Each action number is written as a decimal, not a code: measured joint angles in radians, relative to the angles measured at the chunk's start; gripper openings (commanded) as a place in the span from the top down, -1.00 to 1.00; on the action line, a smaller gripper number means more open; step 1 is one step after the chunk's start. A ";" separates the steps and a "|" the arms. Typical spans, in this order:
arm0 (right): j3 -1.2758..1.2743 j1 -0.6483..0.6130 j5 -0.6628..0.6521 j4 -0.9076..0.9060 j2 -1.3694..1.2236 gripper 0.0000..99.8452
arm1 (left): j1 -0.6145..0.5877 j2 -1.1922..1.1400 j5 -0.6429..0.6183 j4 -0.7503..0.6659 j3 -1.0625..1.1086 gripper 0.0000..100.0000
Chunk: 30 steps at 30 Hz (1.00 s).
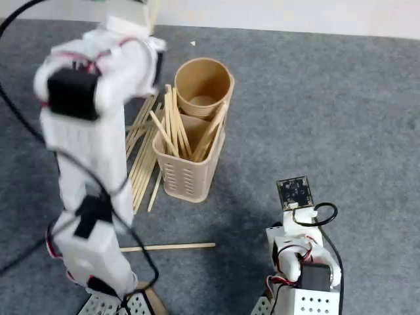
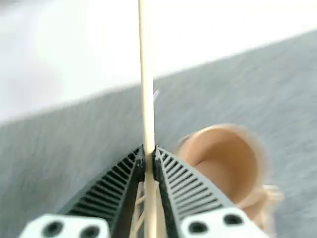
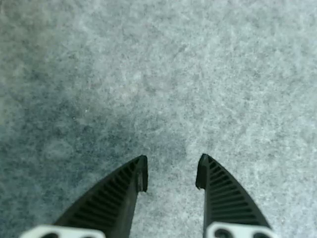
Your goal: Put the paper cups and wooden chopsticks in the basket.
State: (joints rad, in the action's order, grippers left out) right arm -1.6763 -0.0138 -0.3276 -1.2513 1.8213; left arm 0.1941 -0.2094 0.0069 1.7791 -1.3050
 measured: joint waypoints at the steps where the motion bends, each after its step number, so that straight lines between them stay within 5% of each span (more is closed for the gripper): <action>1: 0.000 0.000 0.000 0.000 0.000 0.66 | 0.031 0.028 -0.005 0.000 0.000 0.99; 16: 0.000 0.000 0.000 0.000 0.000 0.66 | 0.330 0.351 -0.038 -0.002 0.098 0.99; 23: 0.000 0.000 0.000 0.000 0.000 0.66 | 0.321 0.695 0.009 -0.015 0.531 0.99; 30: 0.000 0.000 0.000 0.000 0.000 0.66 | 0.247 1.048 0.015 -0.301 1.089 0.98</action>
State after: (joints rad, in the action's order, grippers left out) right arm -1.6763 -0.0138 -0.3276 -1.2513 1.8213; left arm 0.4411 0.8385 0.0222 1.4784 -0.2156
